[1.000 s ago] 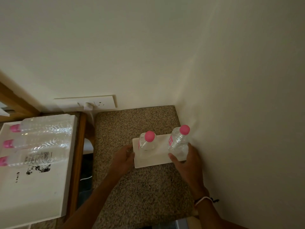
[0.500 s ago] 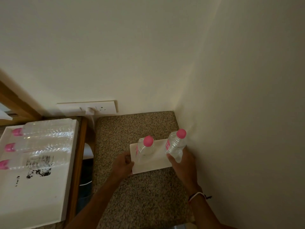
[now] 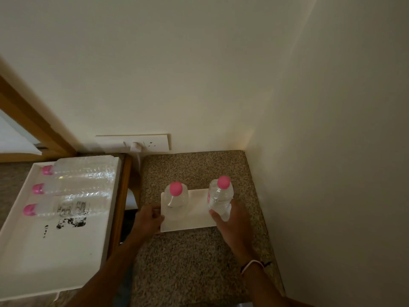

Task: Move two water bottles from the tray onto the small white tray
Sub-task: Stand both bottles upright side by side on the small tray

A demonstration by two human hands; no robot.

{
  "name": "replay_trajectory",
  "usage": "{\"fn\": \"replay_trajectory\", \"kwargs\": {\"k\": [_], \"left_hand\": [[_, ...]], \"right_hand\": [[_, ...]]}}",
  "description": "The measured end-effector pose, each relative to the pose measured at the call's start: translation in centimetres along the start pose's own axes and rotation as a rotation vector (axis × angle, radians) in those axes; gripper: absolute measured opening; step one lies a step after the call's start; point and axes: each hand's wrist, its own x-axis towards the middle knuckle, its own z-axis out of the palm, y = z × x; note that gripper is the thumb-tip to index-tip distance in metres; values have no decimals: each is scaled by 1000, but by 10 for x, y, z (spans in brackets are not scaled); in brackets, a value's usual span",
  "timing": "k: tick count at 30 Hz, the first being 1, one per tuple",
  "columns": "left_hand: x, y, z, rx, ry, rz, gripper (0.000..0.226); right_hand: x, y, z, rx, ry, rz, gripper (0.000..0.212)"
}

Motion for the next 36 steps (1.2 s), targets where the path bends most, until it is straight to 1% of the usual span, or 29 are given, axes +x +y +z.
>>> {"fn": "replay_trajectory", "kwargs": {"k": [4,6,11,12,14,16,18,20,22,26,32,36], "left_hand": [[0,-3,-5,24,13,8,39],[1,-2,-6,46,18,24,39],[-1,-8,-7,53,2,66,45],[-1,-10,-8,50,-13,89,49],[0,-12,-10,40,-74,145,65],[1,-10,-13,55,-156,207,80],[2,-7,-14,69,-200,250,87],[3,-4,-14,71,-189,264,86],[5,-2,-13,67,-156,249,82],[9,-2,-9,63,-93,236,73],[11,-4,-10,87,-89,259,72],[12,-4,-9,87,-92,260,69]], "right_hand": [[-1,-2,5,-42,-18,-19,73],[3,1,1,-7,-50,-9,78],[26,19,-23,224,-297,-54,85],[31,21,-28,238,-335,-74,88],[41,22,-34,238,-386,-115,96],[50,21,-33,222,-409,-150,94],[57,17,-29,179,-425,-175,92],[61,12,-23,105,-442,-184,94],[62,10,-16,68,-425,-186,95],[62,7,-11,64,-401,-169,95],[60,8,-15,92,-393,-211,84],[62,12,-17,102,-405,-202,81]]}}
